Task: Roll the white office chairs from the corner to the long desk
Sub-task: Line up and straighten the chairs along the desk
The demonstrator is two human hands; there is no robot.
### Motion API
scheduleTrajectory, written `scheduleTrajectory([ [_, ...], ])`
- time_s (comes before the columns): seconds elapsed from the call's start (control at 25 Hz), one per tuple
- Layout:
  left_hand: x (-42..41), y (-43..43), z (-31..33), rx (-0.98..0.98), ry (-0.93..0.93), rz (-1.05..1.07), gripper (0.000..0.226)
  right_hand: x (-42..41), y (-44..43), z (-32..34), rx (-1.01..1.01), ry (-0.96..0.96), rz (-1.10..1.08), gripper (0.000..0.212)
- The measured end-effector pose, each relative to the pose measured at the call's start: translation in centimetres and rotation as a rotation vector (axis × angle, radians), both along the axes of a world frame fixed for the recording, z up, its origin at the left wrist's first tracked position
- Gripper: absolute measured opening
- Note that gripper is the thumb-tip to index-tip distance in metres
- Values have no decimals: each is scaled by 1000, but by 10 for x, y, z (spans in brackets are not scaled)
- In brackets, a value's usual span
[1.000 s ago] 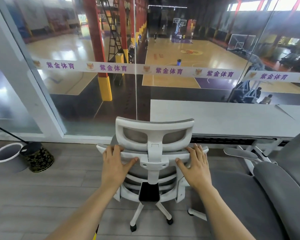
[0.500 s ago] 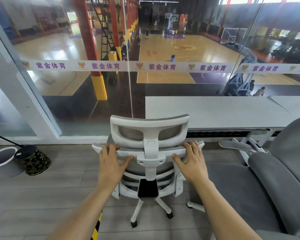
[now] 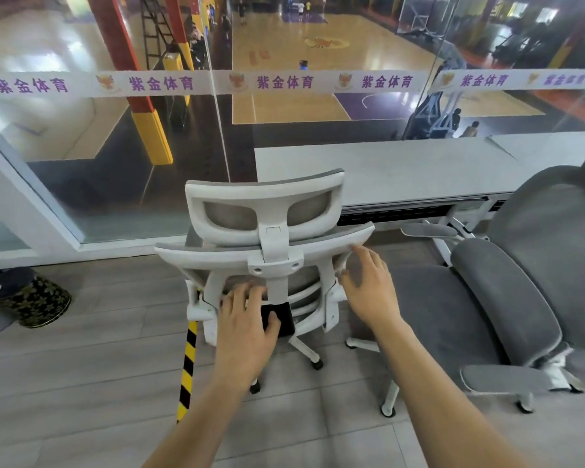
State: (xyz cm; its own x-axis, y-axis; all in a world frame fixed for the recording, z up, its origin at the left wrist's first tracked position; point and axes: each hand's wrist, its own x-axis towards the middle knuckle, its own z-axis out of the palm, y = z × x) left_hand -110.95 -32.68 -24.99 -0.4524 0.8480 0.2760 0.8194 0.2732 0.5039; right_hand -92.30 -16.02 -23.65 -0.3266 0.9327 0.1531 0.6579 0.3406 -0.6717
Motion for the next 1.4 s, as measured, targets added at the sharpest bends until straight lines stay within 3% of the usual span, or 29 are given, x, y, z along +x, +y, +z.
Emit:
scheduleTrajectory([
  [0.36, 127, 52, 19, -2, 17, -307, 19, 158, -29, 2, 30, -47, -229, 49],
  [0.88, 451, 131, 26, 28, 2, -550, 20, 497, 26, 10, 66, -43, -413, 44],
  [1.28, 623, 272, 26, -27, -67, -673, 30, 656, 144, 19, 75, -36, -520, 46],
  [1.4, 666, 313, 32, -54, -90, -711, 40, 685, 182, 10, -19, -100, -386, 52],
])
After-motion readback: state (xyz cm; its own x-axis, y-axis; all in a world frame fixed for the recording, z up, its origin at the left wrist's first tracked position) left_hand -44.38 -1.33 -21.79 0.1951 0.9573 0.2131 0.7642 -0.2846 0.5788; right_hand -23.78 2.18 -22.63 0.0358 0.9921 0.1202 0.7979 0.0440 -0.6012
